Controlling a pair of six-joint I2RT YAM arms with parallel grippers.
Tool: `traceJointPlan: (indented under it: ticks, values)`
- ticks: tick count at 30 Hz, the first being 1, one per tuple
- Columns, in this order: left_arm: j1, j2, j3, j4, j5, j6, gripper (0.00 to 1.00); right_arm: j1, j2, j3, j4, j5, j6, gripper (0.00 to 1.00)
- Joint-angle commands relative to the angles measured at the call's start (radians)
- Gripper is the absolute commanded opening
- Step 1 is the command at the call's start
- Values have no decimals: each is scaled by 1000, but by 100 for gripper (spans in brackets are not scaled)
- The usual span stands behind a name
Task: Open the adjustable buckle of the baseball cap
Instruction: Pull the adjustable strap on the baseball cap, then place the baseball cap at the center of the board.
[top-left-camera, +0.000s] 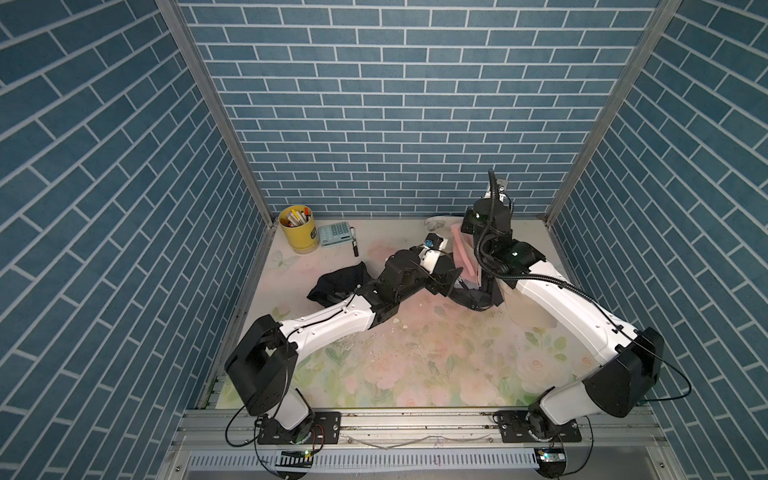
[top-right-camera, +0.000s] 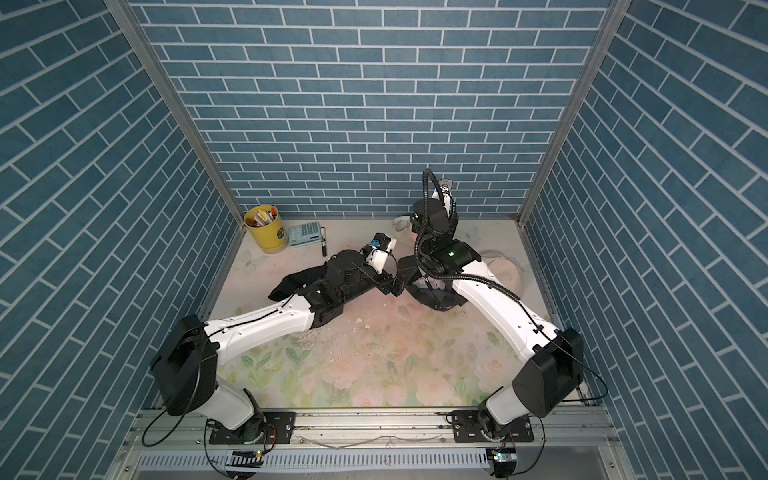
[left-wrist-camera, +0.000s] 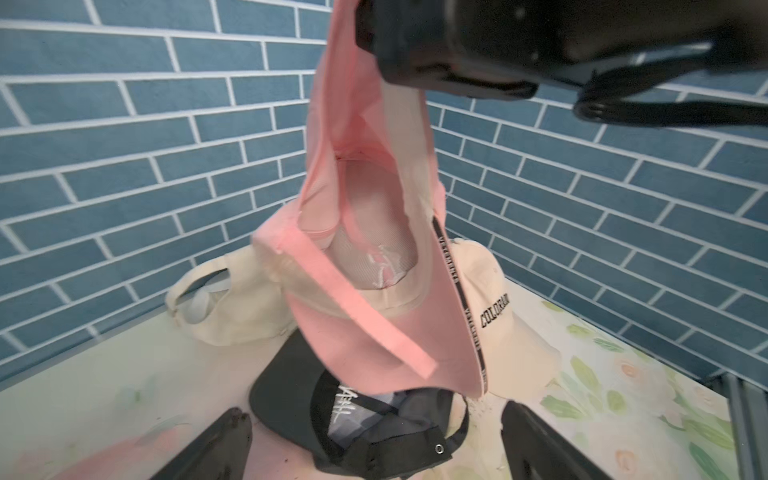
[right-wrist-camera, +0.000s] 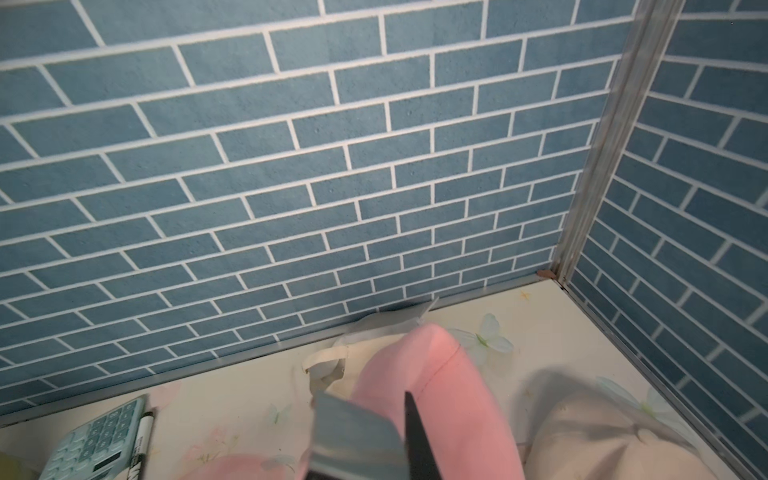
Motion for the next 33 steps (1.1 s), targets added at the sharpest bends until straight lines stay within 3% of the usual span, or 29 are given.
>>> traceJointPlan:
  ticks: [1, 8, 11, 14, 20, 28, 29, 31, 33]
  values:
    - [-34, 60, 49, 109, 52, -16, 100, 27, 17, 70, -139, 128, 163, 0]
    - [-43, 145, 46, 223, 35, -85, 100, 53, 39, 129, -290, 205, 300, 0]
    - [-50, 196, 97, 180, -74, -93, 100, 66, 48, 139, -306, 212, 312, 0]
    - [-52, 245, 147, 129, -186, -89, 93, 73, 48, 137, -312, 212, 328, 0]
    - [-53, 249, 115, 177, -208, -71, 64, 76, 27, 113, -316, 210, 343, 0]
    - [-52, 217, 67, 183, -80, -81, 11, 70, 15, 80, -275, 183, 295, 0]
    - [-50, 203, 57, 174, -65, -82, 8, 68, 10, 69, -251, 170, 264, 3]
    - [-45, 162, 22, 154, -29, -97, 2, 53, -8, 36, -198, 151, 201, 38]
    - [-31, 115, -24, 145, 25, -124, 0, 33, -36, -4, -157, 126, 149, 55]
